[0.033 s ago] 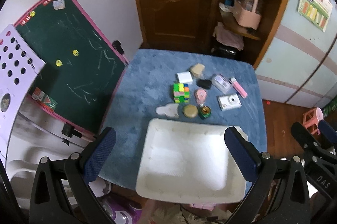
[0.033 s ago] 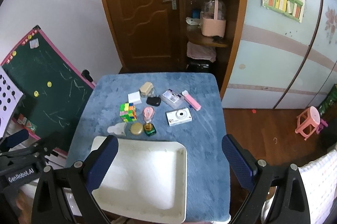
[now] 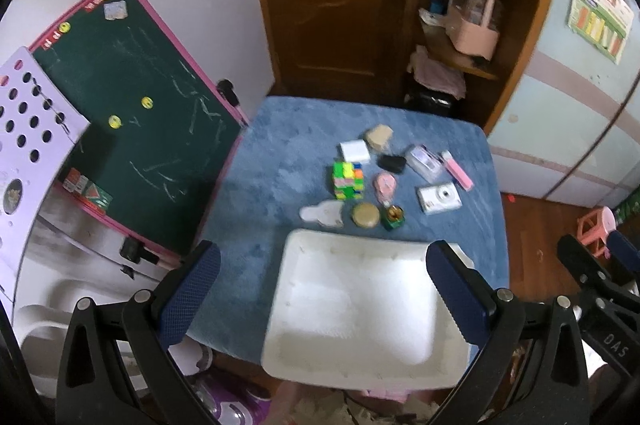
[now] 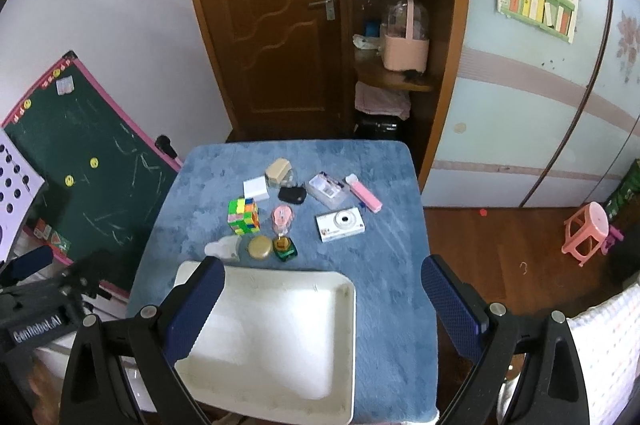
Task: Organize rigid objects
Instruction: 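Move the left tool to the white plastic piece while the right tool approaches the green jar, then close the left tool on the white plastic piece while the right grips the green jar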
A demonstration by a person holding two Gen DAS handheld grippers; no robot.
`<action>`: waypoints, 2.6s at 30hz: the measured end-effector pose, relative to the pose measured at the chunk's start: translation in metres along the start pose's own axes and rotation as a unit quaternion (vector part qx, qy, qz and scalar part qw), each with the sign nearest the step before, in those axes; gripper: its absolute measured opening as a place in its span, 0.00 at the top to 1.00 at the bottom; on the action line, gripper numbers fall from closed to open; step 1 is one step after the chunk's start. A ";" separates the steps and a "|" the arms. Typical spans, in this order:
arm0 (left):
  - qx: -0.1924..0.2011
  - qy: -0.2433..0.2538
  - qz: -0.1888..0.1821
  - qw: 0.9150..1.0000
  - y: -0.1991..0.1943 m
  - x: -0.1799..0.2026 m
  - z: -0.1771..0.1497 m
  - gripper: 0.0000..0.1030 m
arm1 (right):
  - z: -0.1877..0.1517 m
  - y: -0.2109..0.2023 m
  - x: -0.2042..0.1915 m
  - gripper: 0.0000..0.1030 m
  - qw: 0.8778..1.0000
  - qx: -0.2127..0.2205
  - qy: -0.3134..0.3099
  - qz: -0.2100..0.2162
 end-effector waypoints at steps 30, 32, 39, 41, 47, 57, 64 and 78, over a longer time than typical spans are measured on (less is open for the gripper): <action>-0.132 0.301 -0.120 0.937 0.313 -0.038 0.063 0.01 | 0.013 0.263 -0.068 0.06 0.982 -0.175 0.061 -0.033; -0.148 0.315 -0.127 0.929 0.330 -0.036 0.057 0.01 | 0.006 0.288 -0.073 0.10 0.979 -0.197 0.051 -0.030; -0.199 0.346 -0.142 0.906 0.374 -0.033 0.037 0.01 | -0.012 0.349 -0.079 0.11 0.965 -0.257 -0.043 -0.018; -0.209 0.354 -0.149 0.899 0.381 -0.028 0.031 0.01 | -0.016 0.359 -0.078 0.11 0.959 -0.275 -0.071 -0.012; -0.227 0.389 -0.169 0.877 0.390 -0.011 0.007 0.01 | -0.031 0.380 -0.077 0.11 0.941 -0.313 -0.128 -0.004; -0.242 0.397 -0.200 0.862 0.395 0.018 -0.008 0.02 | -0.058 0.409 -0.078 0.35 0.917 -0.359 -0.176 -0.009; -0.274 0.401 -0.215 0.847 0.402 0.042 -0.024 0.02 | -0.058 0.424 -0.077 0.40 0.913 -0.369 -0.171 0.005; -0.253 0.442 -0.151 0.847 0.419 0.083 -0.041 0.03 | -0.040 0.444 -0.074 0.62 0.910 -0.393 -0.132 0.017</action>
Point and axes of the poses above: each gripper's, at about its wrist camera, not at the fingertips, and y roughly the way its jaws point, x to its right, z to its top, the point moved 3 cm from there along y, roughly the way its jaws point, and after that the axes turned 1 degree about -x, right-handed, at the moved point
